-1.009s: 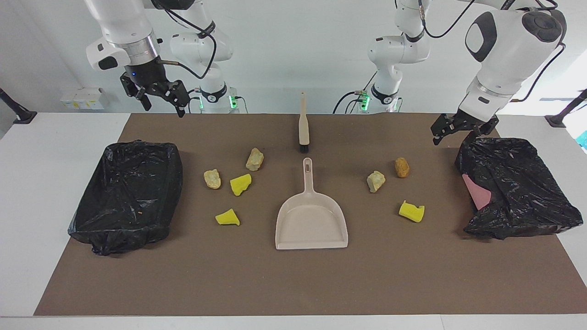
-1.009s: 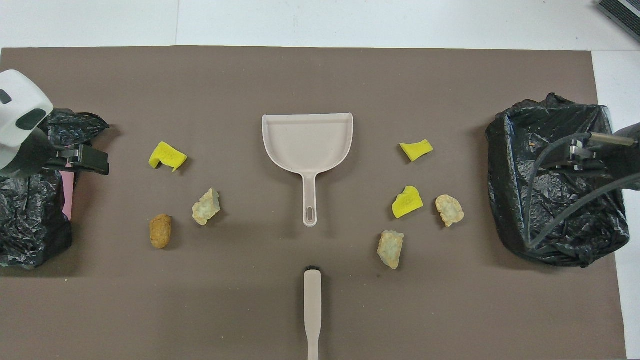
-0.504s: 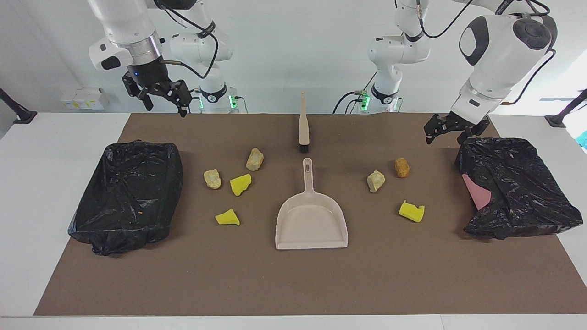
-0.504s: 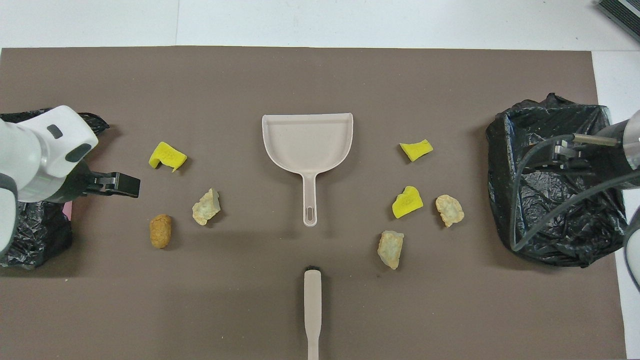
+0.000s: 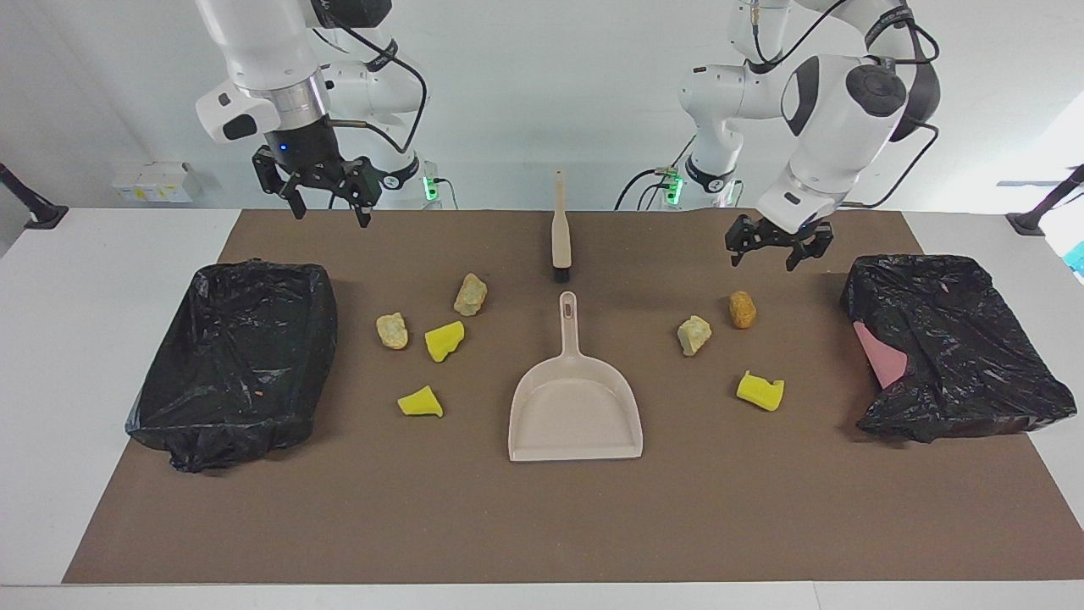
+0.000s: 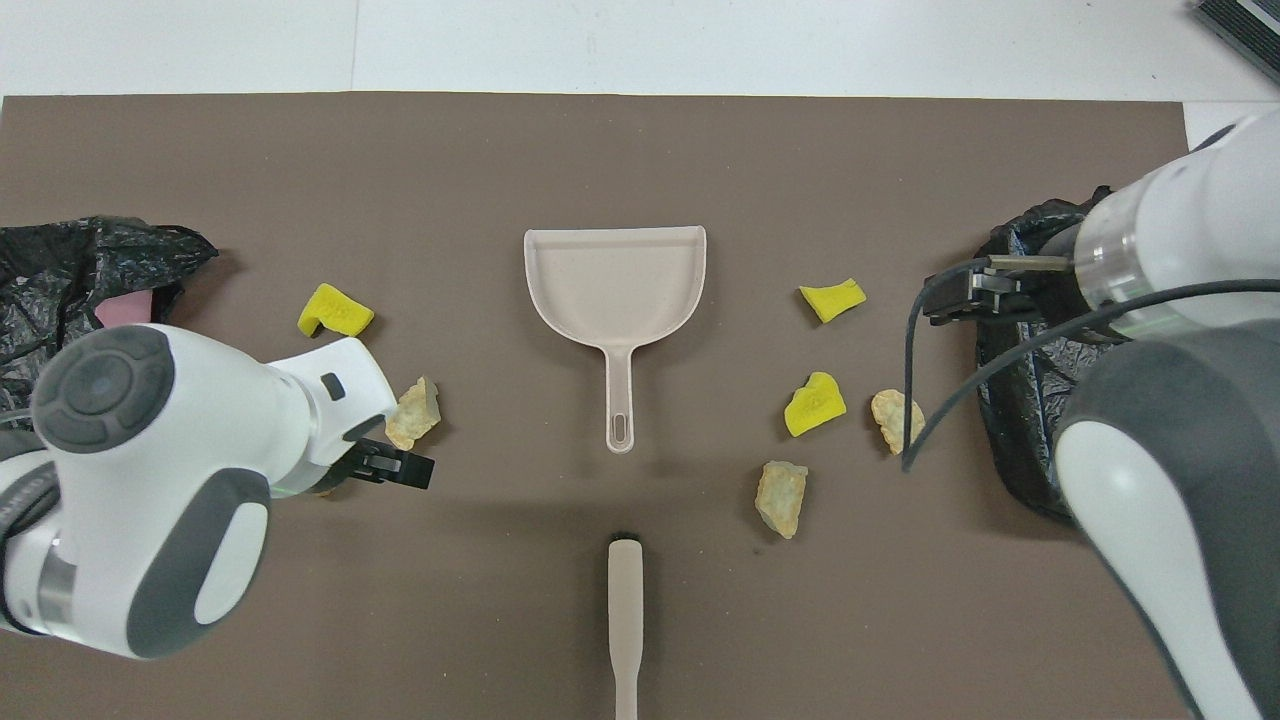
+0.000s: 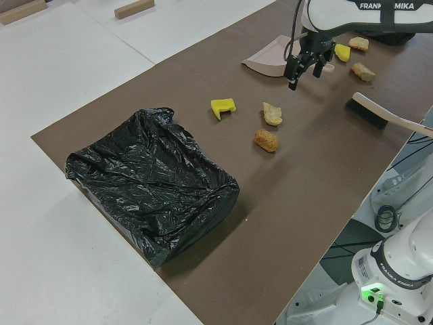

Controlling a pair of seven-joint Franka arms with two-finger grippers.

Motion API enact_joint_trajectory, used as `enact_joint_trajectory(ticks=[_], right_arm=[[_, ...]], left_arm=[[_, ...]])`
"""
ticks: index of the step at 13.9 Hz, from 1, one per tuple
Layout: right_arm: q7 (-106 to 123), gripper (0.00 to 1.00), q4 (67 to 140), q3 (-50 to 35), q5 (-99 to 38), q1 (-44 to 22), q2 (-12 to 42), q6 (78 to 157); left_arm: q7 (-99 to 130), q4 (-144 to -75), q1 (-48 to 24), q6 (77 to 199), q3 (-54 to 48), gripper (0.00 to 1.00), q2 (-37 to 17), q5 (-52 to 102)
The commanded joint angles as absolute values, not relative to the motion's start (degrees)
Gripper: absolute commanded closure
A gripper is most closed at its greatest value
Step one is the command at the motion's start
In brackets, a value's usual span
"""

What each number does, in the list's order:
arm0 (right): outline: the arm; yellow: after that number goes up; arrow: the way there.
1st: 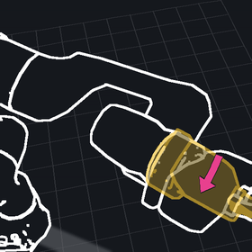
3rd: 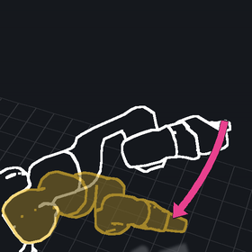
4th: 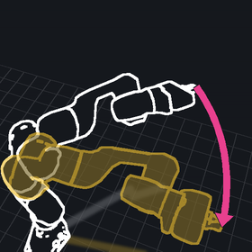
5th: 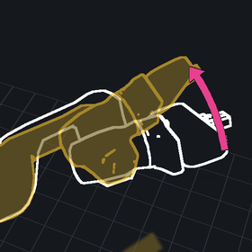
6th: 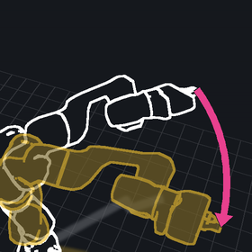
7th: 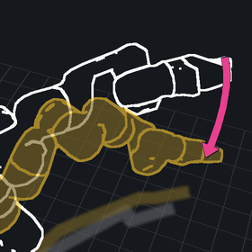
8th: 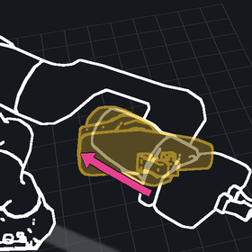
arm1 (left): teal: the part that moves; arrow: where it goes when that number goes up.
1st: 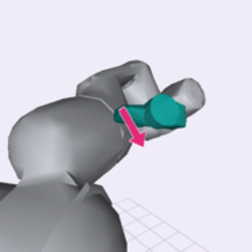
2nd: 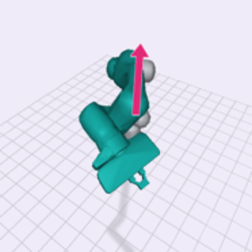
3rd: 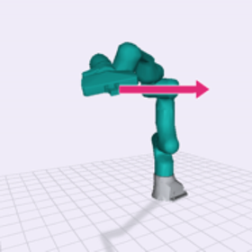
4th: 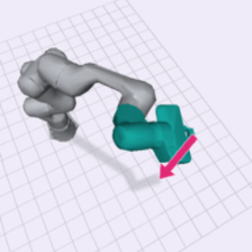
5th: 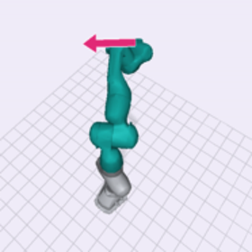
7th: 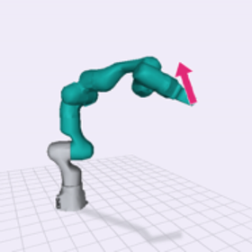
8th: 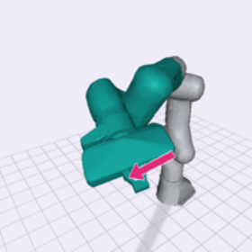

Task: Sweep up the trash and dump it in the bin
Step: 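Grasp the dustpan handle with the right gripper while the left gripper reaches the brush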

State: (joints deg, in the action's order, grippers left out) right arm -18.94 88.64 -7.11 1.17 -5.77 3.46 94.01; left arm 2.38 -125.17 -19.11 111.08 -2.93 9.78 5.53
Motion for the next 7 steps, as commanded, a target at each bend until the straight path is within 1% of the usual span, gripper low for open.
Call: enact_joint_trajectory(ticks=[1, 3, 5, 7], right_arm=[[-24.84, 0.00, 87.10, -7.29, 1.23, -9.48, 7.54, 97.02], [-28.55, 0.00, 86.75, -7.29, 1.41, -13.08, 10.10, 98.25], [-32.32, 0.00, 86.84, -7.29, 1.32, -17.47, 12.91, 101.58], [-34.45, 0.00, 87.36, -7.29, 1.14, -18.98, 14.59, 105.45]], left_arm=[[5.17, -133.13, -25.37, 116.09, -1.85, 0.00, 15.11, 7.90], [10.69, -137.18, -32.22, 119.95, -1.85, 0.00, 15.47, 7.91], [18.16, -140.87, -38.99, 125.48, -1.85, 0.00, 15.03, 7.91], [24.14, -143.25, -44.88, 128.75, -1.85, 0.00, 15.03, 7.91]])
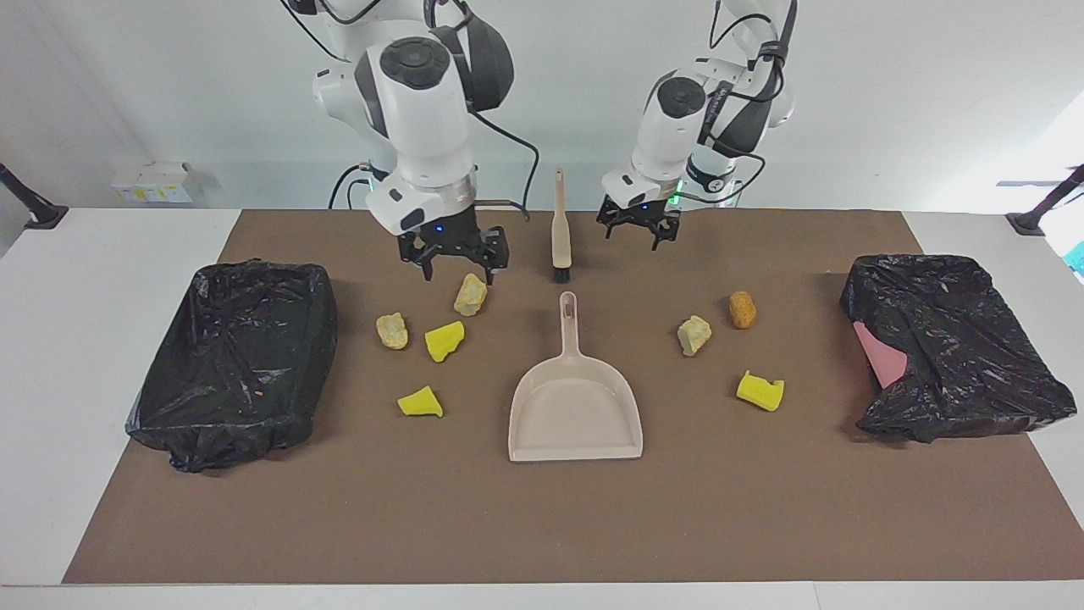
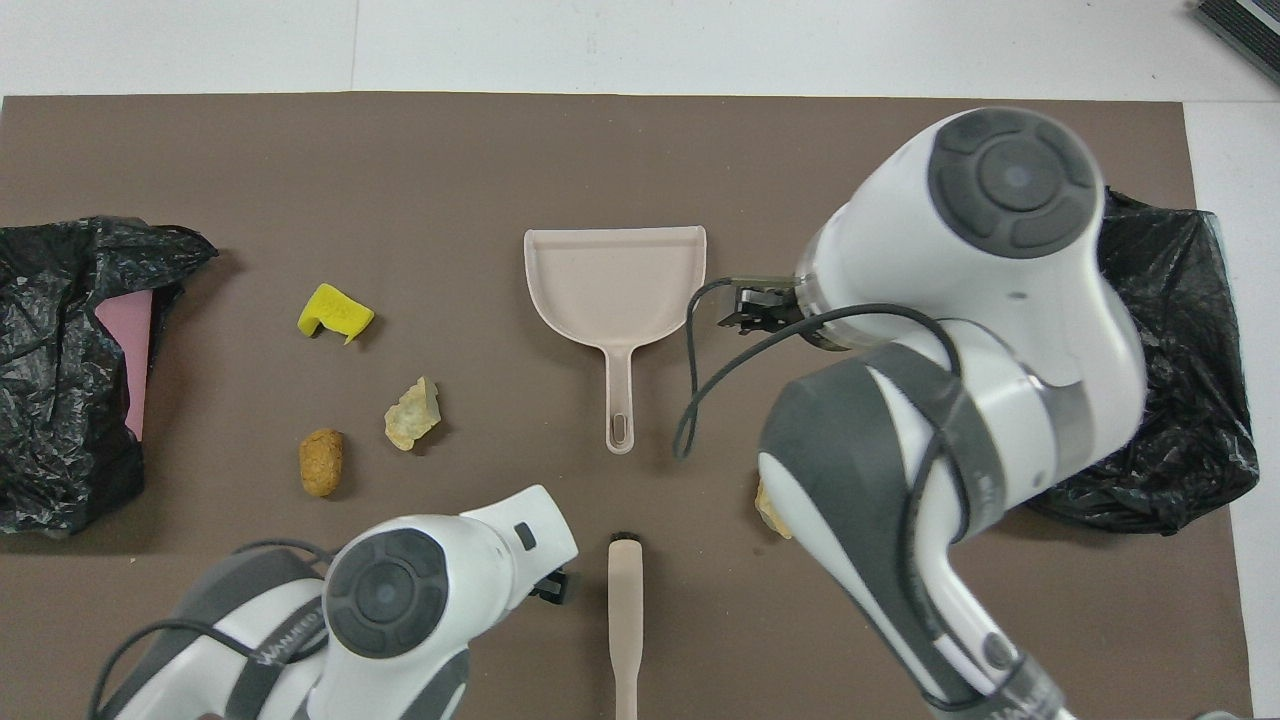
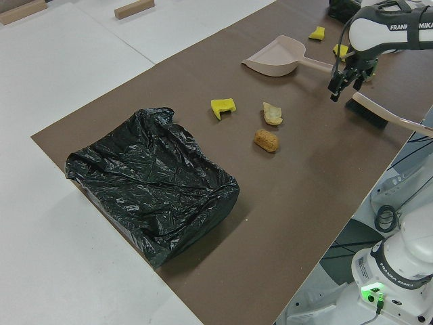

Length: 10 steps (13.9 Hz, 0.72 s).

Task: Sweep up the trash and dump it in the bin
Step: 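Grasp the dustpan handle with the right gripper while the left gripper reaches the brush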

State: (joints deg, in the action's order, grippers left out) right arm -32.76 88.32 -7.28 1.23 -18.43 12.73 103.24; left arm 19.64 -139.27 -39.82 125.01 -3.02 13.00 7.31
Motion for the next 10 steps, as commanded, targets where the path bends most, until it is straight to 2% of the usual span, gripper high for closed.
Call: enact_joint_trajectory(ticks=[1, 5, 10], right_arm=[[-34.54, 0.00, 87.45, -7.38, 1.14, -19.42, 15.37, 105.90], [-34.45, 0.00, 88.76, -7.38, 0.70, -22.06, 18.63, 109.59], [-35.24, 0.00, 89.38, -7.38, 0.35, -26.09, 23.63, 115.65]], left_arm=[[28.17, -143.61, -48.48, 129.54, -1.85, 0.00, 14.77, 7.91], [40.23, -145.89, -59.75, 134.56, -1.85, 0.00, 13.10, 7.91], [45.09, -146.69, -63.02, 133.68, -1.85, 0.00, 13.27, 7.91]])
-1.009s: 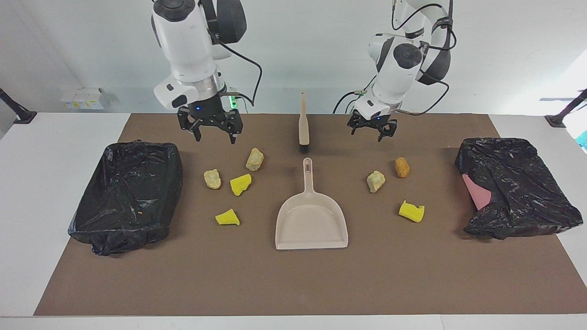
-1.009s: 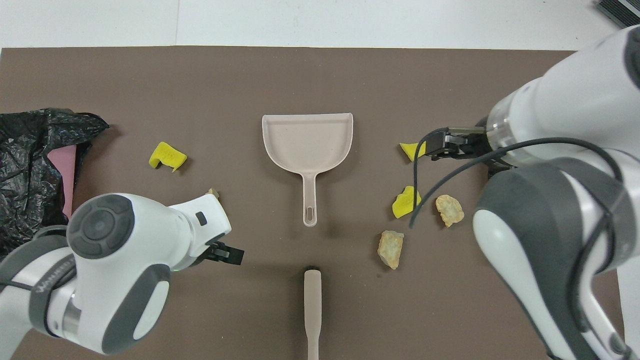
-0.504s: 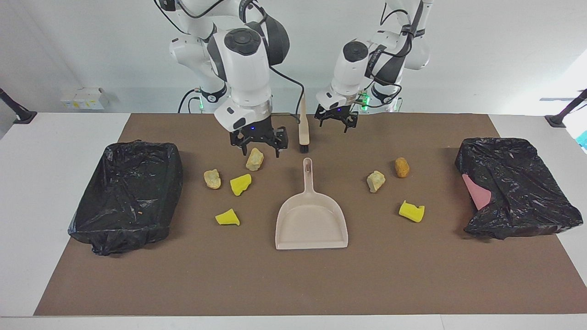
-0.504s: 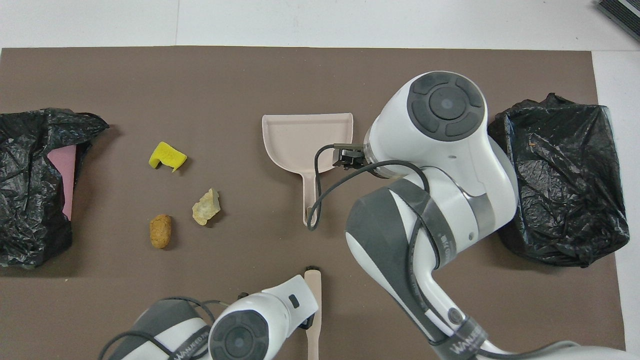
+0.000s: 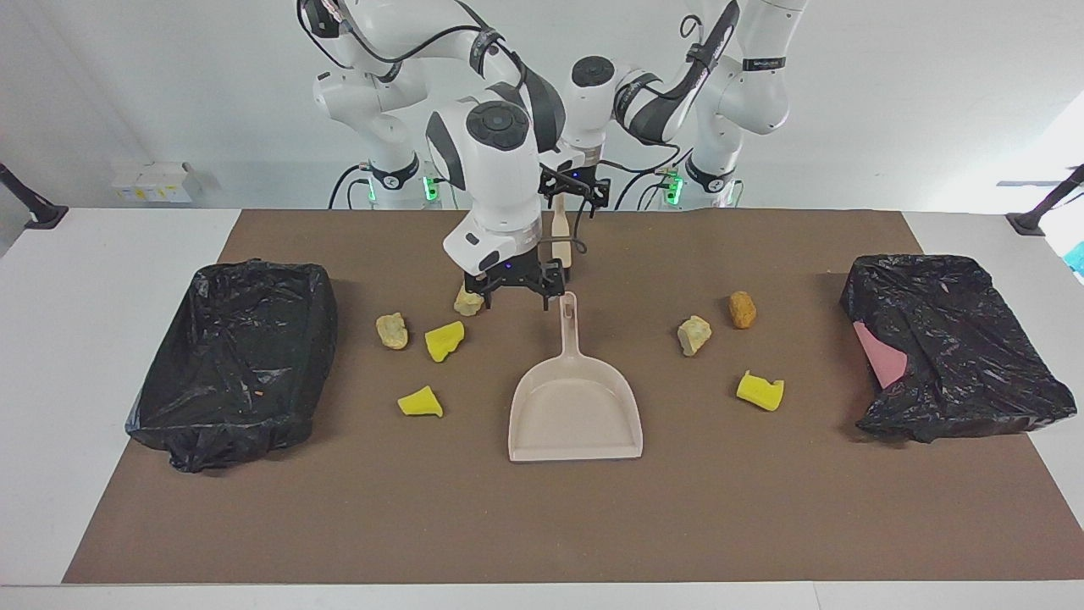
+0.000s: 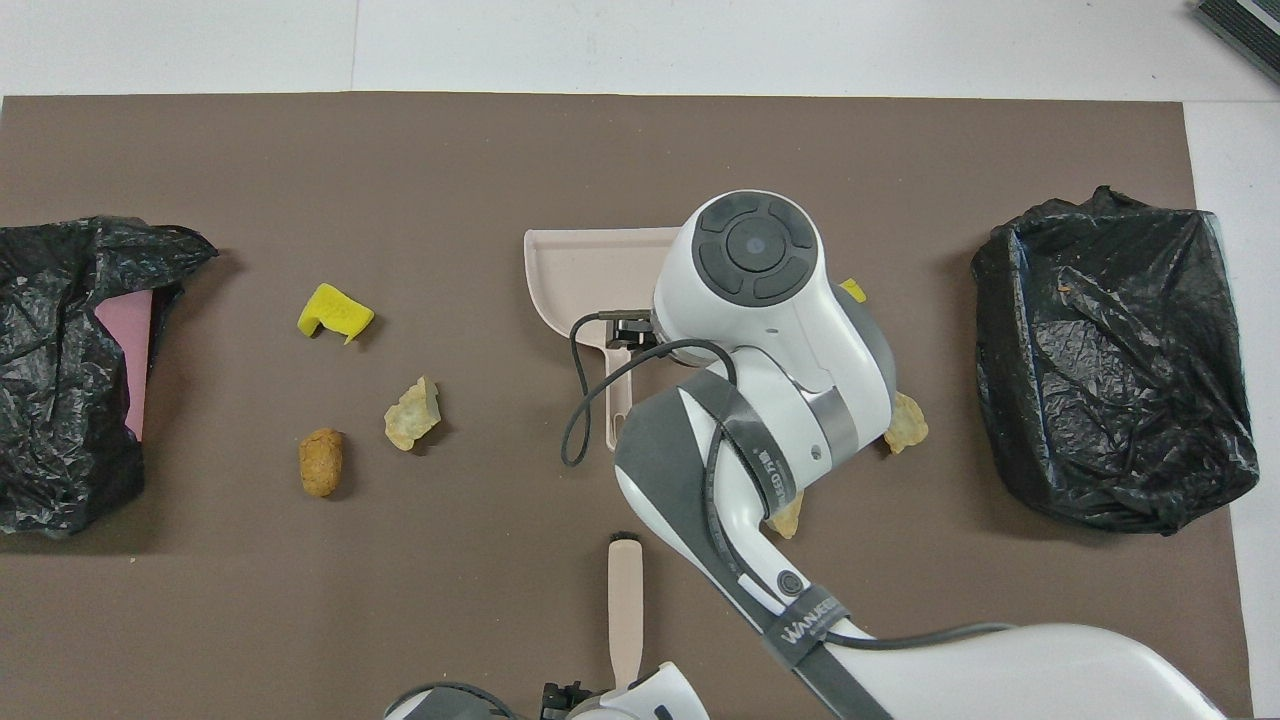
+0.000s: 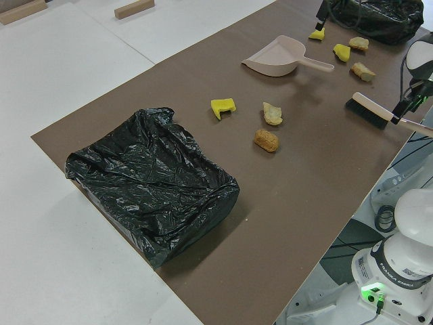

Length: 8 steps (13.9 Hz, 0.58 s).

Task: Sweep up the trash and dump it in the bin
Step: 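Grasp the dustpan handle with the right gripper while the left gripper reaches the brush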

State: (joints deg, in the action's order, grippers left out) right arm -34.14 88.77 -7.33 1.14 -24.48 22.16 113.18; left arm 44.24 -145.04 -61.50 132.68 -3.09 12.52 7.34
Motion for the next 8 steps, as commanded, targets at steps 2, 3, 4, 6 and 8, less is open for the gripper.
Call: enact_joint_trajectory(ticks=[2, 3, 4, 6, 8], right_arm=[[-37.00, 0.00, 93.58, -7.38, 0.35, -27.07, 23.30, 121.44], [-37.18, 0.00, 94.04, -7.38, 0.26, -27.16, 23.20, 122.07], [-37.18, 0.00, 94.30, -7.38, 0.26, -27.77, 23.29, 122.17], [-37.35, 0.00, 95.62, -7.38, 0.18, -28.91, 23.29, 122.69], [-37.44, 0.00, 96.85, -7.38, 0.18, -29.62, 23.20, 123.57]], left_arm=[[46.83, -146.86, -63.45, 133.77, -2.02, 0.06, 13.36, 7.91], [47.19, -147.04, -63.89, 133.94, -2.02, 0.12, 13.27, 7.91], [47.72, -147.04, -63.90, 134.21, -2.02, 0.15, 13.18, 7.91], [47.99, -147.04, -63.90, 134.47, -2.02, 0.25, 13.10, 8.00], [48.34, -147.04, -63.90, 134.47, -2.02, 0.26, 13.01, 8.00]])
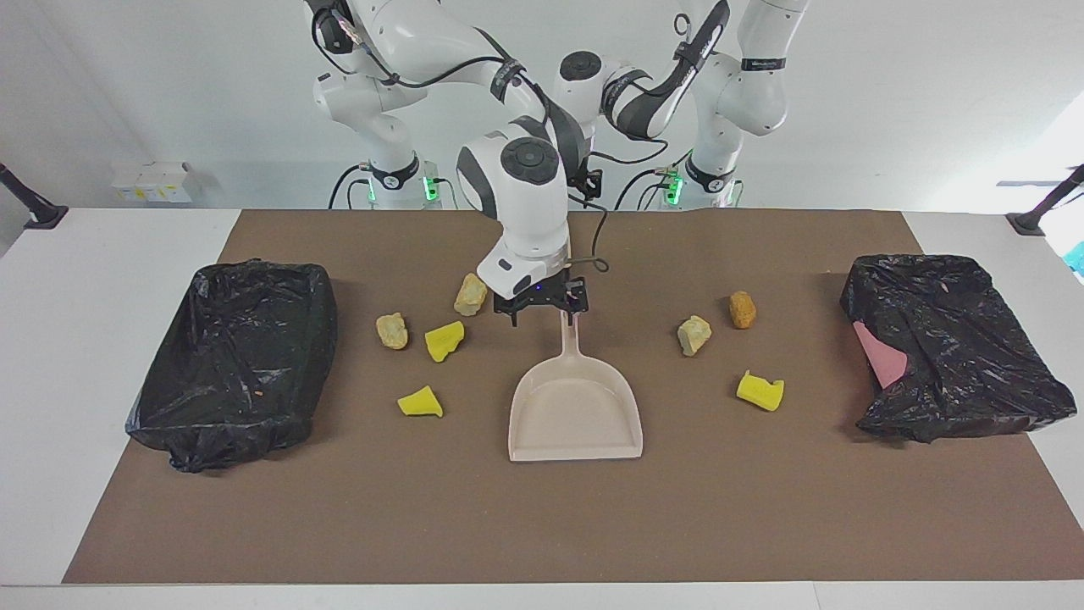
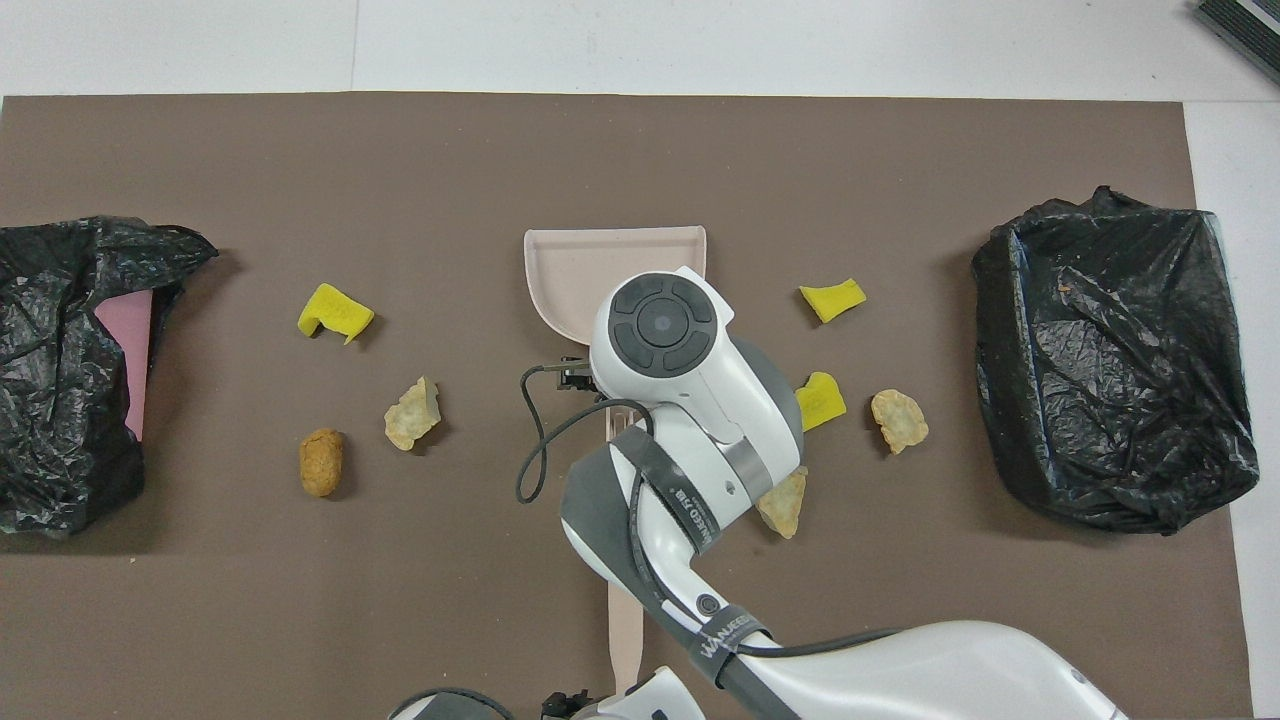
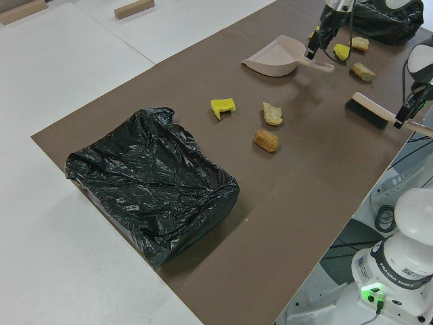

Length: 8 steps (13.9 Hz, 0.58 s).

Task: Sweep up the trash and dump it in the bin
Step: 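Grasp the dustpan handle with the right gripper while the left gripper reaches the brush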

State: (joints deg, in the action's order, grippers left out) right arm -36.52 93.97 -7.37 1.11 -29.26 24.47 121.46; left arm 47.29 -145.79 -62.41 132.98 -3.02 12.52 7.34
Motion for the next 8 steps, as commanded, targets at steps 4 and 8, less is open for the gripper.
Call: enact_joint_trajectory(ticks=[4, 8], right_arm=[[-37.35, 0.00, 100.54, -7.38, 0.18, -30.41, 22.42, 126.38], [-36.57, 0.86, 100.64, -7.38, 0.18, -30.06, 22.41, 126.03]], left_arm=[[49.04, -147.04, -63.98, 134.65, -2.02, 0.26, 12.83, 8.96], [49.22, -146.95, -64.34, 134.47, -2.02, 0.60, 12.40, 9.58]])
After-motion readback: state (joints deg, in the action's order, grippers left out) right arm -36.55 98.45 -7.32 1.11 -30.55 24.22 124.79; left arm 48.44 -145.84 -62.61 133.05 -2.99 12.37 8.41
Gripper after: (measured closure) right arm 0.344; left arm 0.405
